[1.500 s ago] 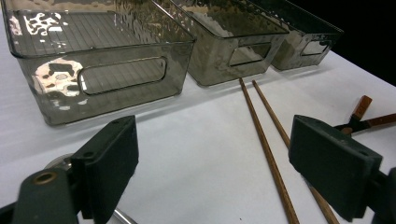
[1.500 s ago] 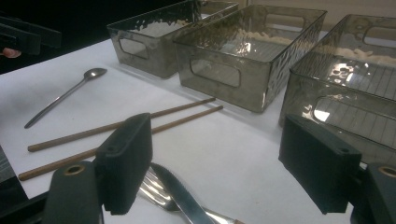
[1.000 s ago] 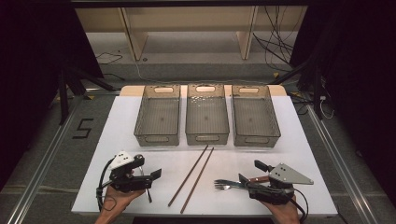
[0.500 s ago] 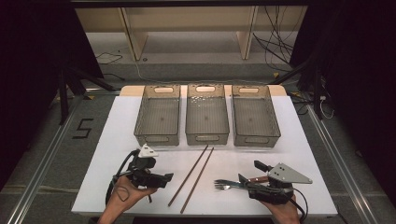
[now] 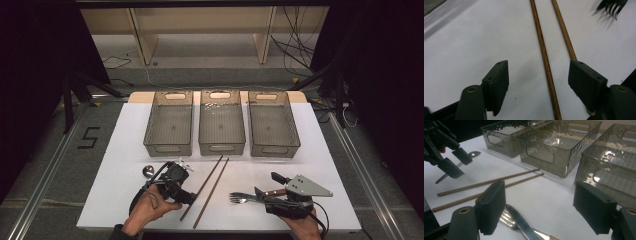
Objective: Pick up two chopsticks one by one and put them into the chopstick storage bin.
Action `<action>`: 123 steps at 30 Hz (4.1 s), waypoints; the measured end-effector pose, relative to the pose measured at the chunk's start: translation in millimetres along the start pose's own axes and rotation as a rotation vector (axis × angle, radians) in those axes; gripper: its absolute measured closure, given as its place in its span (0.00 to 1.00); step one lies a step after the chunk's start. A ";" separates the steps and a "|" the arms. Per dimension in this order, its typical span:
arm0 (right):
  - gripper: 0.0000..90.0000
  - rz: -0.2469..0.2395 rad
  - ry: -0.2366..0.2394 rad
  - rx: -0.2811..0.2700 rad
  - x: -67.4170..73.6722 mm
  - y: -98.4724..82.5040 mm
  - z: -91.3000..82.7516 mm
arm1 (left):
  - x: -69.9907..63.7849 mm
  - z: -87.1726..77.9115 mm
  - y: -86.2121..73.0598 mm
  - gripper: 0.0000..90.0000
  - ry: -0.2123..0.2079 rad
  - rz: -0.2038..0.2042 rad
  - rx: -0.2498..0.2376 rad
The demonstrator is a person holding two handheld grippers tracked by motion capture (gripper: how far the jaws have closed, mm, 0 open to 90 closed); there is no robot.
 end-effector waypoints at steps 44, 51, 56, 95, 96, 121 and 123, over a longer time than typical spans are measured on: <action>0.32 -0.005 0.006 0.013 0.7 -0.8 0.9 | -4.8 36.2 13.4 0.92 -0.033 0.090 0.196; 0.32 -0.006 0.007 0.011 0.9 -0.8 0.8 | -3.8 35.7 13.1 0.93 -0.038 0.091 0.200; 0.32 -0.006 0.007 0.011 1.0 -0.7 0.9 | -4.1 35.3 13.5 0.94 -0.033 0.102 0.191; 0.32 -0.004 0.009 0.002 0.3 0.0 0.0 | 35.6 -46.4 31.4 0.94 0.029 0.086 -0.103; 0.32 -0.003 0.008 0.002 0.3 0.0 -0.1 | 39.7 -48.5 32.5 0.94 0.034 0.076 -0.119; 0.32 0.003 0.012 -0.002 0.1 0.2 -0.2 | 128.8 -79.6 55.3 0.94 0.121 -0.097 -0.307; 0.32 0.002 0.012 -0.003 0.2 0.3 -0.3 | 136.5 -78.4 56.5 0.94 0.125 -0.111 -0.313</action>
Point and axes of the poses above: each handheld gripper's, and its own axes: z roughly forward along the jaws, y roughly out of its top, x roughly to its left, the point moved 4 cm from there along z, roughly forward along the jaws, and after that the axes turned 14 degrees about z, right-handed, at the moved point
